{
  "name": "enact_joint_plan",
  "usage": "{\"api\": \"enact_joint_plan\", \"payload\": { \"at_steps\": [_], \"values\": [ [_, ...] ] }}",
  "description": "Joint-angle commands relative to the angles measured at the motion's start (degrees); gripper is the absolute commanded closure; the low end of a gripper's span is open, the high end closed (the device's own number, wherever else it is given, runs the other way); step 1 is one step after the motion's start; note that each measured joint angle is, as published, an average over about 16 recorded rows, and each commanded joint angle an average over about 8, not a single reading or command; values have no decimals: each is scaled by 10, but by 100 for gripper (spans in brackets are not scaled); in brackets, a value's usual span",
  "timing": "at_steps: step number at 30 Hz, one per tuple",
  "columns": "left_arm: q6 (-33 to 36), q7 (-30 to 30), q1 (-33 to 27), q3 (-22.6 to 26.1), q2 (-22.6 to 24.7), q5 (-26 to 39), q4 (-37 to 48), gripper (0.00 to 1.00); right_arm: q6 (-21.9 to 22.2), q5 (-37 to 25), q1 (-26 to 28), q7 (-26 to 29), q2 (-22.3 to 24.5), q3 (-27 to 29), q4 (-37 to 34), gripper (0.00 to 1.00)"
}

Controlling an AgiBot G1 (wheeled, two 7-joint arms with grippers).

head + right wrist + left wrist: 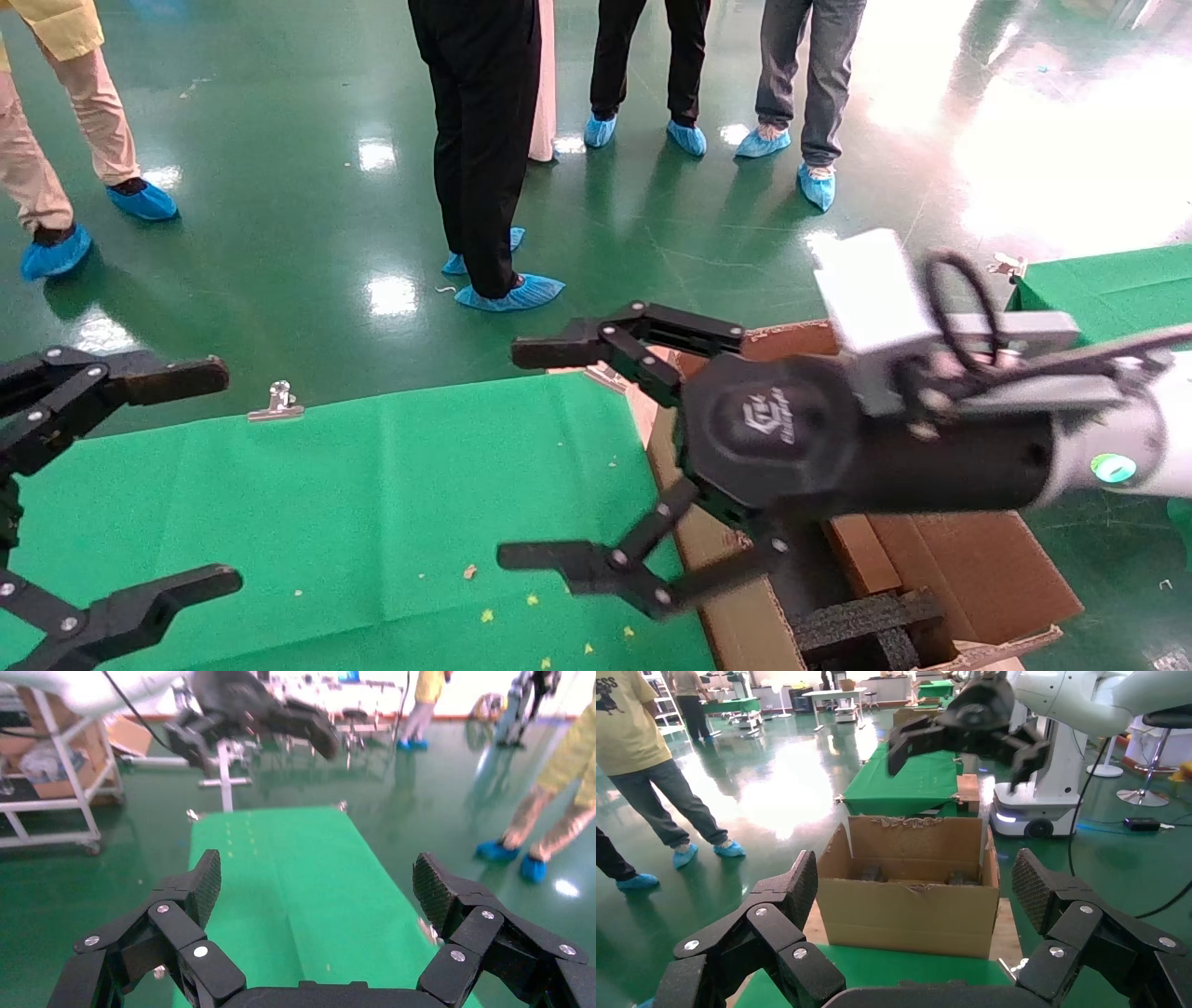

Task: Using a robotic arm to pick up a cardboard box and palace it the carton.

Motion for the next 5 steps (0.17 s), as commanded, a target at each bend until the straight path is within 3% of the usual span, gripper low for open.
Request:
{"api": "enact_joint_plan", "payload": {
  "at_steps": [1, 5],
  "values": [
    [0, 0, 0, 0, 0, 0, 0, 0, -25, 14, -29, -16, -4, 42, -1, 0],
    [0, 0, 0, 0, 0, 0, 0, 0, -38, 21, -44, -23, -6, 65, -2, 0]
  ]
}}
